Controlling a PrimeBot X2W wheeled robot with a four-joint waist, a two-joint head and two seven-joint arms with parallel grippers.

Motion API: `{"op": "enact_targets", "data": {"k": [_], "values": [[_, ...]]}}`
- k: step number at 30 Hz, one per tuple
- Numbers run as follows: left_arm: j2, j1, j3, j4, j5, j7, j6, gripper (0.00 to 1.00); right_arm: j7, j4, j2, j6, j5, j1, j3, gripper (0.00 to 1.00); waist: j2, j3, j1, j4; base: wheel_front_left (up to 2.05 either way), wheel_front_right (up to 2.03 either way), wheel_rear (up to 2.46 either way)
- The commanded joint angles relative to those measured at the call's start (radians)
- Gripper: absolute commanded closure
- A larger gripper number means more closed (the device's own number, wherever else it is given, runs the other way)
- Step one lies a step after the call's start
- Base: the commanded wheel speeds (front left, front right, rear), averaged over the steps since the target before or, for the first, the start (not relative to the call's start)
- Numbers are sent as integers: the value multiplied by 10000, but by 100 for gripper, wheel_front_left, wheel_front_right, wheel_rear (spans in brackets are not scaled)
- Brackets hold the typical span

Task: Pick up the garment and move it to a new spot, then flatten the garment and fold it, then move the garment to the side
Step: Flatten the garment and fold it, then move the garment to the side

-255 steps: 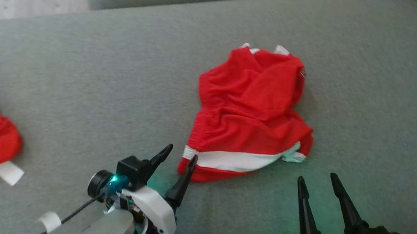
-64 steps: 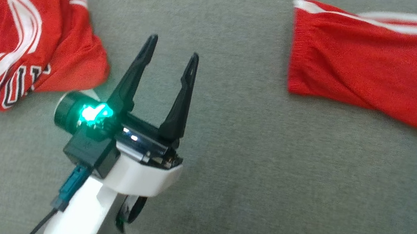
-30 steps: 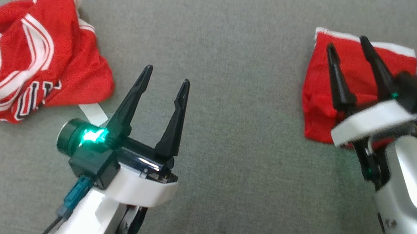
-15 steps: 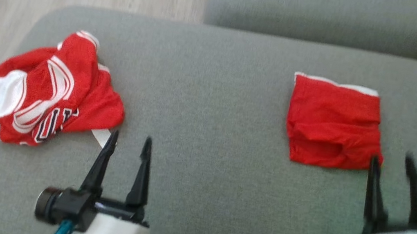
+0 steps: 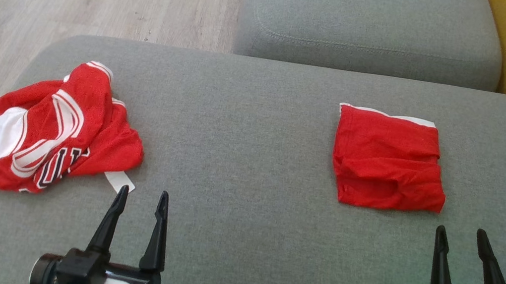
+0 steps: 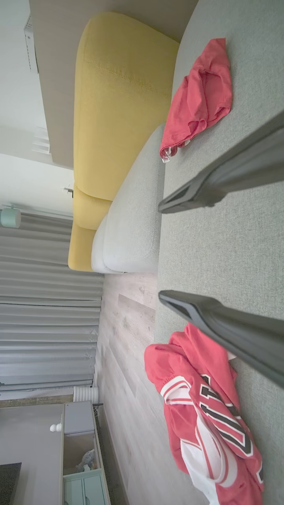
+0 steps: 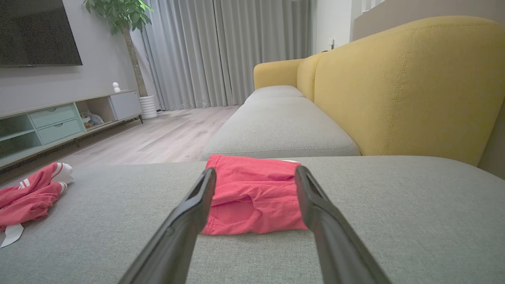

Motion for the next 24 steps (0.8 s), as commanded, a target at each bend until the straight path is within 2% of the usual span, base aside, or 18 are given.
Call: {"op": "enact_targets", "data": {"k": [1, 24], "values": [[-18, -330, 429, -232, 160, -42, -29, 0, -108, -366, -58, -7, -71, -168, 202, 0, -1, 16, 1, -7, 0, 0, 0], [-18, -460, 514, -232, 209, -42, 5, 0, -108, -89, -46, -7, 147, -452, 175, 0, -1, 578, 1, 20, 0, 0, 0]]}}
